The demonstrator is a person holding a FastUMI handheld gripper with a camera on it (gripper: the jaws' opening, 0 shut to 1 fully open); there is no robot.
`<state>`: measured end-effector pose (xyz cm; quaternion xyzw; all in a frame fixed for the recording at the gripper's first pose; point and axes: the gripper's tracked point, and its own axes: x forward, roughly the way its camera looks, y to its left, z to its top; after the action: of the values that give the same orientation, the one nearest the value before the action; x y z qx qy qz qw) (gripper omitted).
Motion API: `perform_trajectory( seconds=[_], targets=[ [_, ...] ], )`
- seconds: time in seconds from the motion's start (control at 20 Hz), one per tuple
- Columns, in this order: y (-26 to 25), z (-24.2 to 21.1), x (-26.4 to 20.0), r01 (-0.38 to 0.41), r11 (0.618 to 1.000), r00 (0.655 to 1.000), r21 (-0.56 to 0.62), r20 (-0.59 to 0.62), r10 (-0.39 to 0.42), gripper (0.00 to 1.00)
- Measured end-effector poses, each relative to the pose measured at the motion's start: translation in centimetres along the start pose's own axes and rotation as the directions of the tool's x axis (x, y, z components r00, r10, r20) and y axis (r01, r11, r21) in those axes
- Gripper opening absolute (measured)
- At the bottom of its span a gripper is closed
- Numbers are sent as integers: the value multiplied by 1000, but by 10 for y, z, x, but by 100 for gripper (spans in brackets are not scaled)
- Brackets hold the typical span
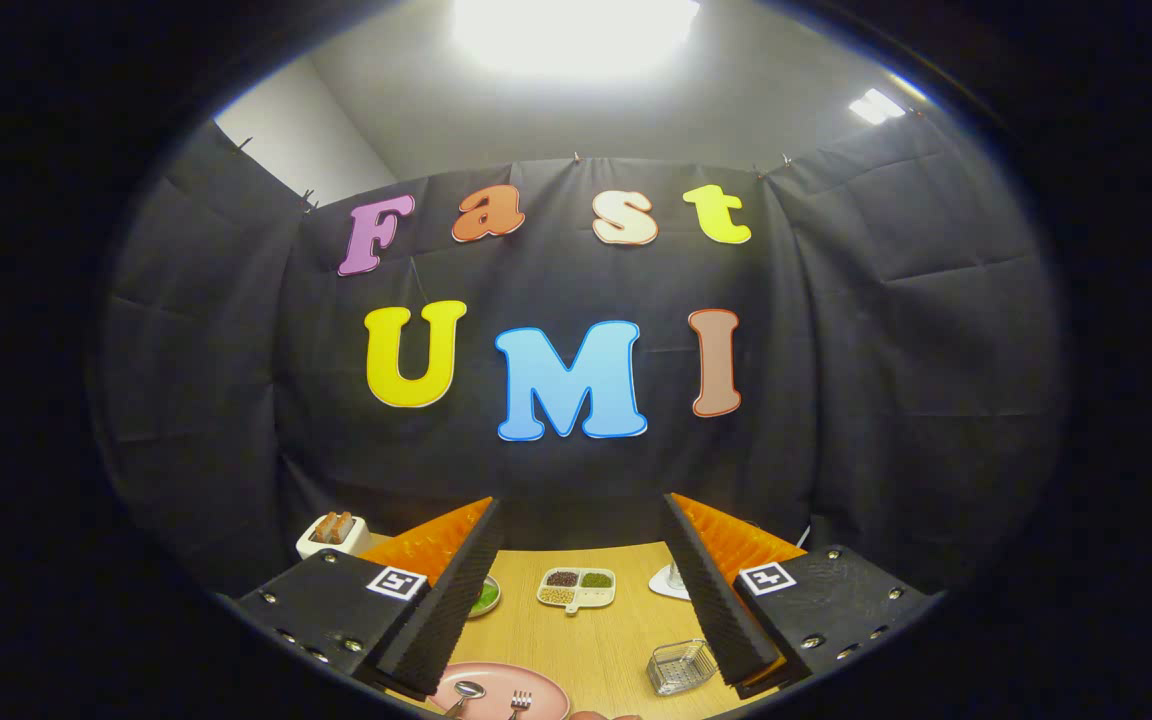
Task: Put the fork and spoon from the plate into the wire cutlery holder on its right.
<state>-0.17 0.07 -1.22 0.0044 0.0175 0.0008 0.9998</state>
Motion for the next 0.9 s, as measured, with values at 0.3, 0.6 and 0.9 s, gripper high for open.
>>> perform_trajectory(
  seconds=[0.3, 0.6, 0.9],
  targets=[
    [8, -24, 3, -27, 1000, 998, -15, -52, 26, 98],
    [30, -134, -3, -117, 993, 927, -4, -360, 108, 98],
    [53, -258, -48, -150, 983, 702, 103, -690, 179, 98]
  ],
)
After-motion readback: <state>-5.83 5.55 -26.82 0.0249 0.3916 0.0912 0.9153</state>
